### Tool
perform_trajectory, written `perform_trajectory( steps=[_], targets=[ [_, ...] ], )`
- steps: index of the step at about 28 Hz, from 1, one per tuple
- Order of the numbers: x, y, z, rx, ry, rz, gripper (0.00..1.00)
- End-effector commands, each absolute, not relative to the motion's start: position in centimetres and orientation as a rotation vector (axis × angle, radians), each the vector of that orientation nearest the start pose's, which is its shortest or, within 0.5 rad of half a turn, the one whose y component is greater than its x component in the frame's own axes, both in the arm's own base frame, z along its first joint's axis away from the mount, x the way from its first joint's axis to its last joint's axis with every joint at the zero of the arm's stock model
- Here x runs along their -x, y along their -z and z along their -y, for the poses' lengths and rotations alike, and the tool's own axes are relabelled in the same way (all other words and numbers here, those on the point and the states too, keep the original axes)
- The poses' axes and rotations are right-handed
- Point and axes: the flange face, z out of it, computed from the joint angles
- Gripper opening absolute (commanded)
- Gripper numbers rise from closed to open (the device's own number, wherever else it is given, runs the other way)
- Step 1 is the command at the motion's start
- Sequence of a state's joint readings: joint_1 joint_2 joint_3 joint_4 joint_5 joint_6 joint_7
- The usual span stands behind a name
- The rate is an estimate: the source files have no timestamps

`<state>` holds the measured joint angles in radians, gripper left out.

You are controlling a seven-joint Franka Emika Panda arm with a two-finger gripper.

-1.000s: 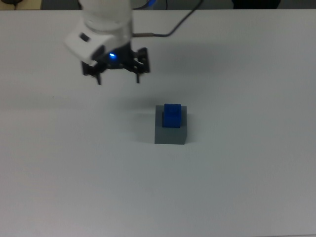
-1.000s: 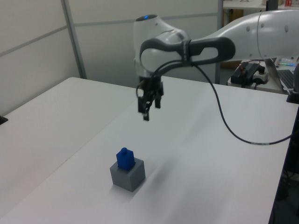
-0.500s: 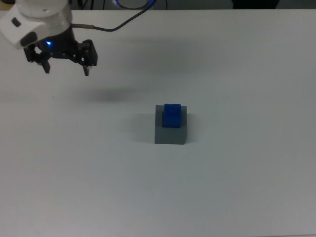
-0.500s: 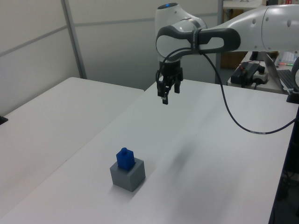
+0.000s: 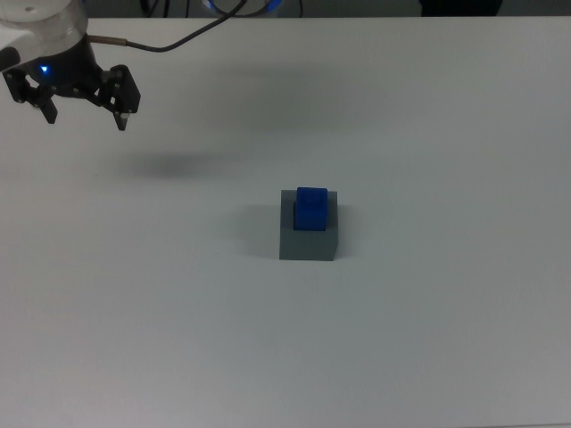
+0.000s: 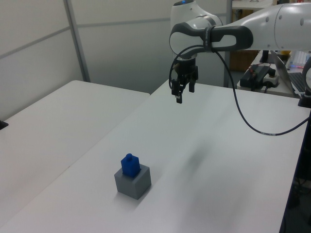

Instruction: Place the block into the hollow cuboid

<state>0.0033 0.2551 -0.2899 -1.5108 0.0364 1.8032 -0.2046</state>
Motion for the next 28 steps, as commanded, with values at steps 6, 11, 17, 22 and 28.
perform_trajectory(
  steps=[6,11,17,22,28],
  targets=[
    [-61.8,-53.2,15.6,3.174,0.042,-0.095,1.0],
    [-61.8,-53.3,15.4,3.175,0.04,-0.098,1.0],
    [-61.7,-53.1,14.7,3.169,0.012,-0.079,1.0],
    [-61.1,-52.6,14.2,3.157,-0.084,-0.074,1.0],
    [-61.4,-53.6,13.8,3.14,-0.05,-0.07,1.0]
  ],
)
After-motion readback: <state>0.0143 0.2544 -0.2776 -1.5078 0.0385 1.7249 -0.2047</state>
